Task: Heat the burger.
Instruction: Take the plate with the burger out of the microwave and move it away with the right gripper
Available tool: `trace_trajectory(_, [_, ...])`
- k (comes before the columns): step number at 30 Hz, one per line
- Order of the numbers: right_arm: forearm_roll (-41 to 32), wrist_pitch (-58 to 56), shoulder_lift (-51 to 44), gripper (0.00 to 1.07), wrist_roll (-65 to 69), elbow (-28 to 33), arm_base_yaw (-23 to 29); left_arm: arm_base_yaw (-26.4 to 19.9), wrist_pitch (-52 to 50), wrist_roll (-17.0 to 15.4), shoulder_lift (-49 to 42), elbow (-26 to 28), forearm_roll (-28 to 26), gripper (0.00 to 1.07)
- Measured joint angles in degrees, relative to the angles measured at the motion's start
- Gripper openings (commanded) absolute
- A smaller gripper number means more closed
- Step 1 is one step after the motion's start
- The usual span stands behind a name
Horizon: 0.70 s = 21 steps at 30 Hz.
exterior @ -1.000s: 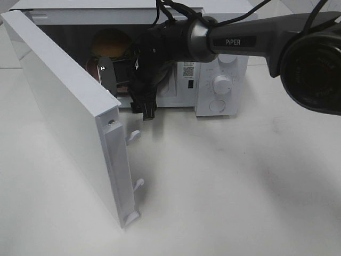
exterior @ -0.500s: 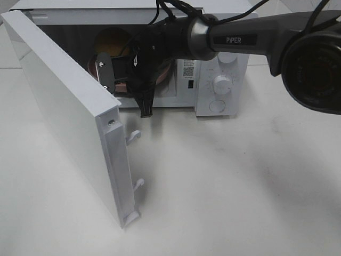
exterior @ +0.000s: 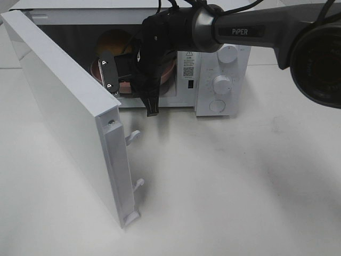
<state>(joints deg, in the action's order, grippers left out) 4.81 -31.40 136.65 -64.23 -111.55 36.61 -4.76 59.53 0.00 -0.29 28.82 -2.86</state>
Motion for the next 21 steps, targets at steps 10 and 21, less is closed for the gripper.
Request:
trace_trajectory(10, [-8.42,-0.69,-4.3,0.0,-17.53,5.84,-0.52,0.0,0.0,0.0,0.0,0.0,0.0,0.87])
trace_trajectory(21, [-11.75,4.41,-10.6,0.0,-26.87,16.84,-1.15,0.0,0.0,0.0,0.0,0.0,0.0,0.87])
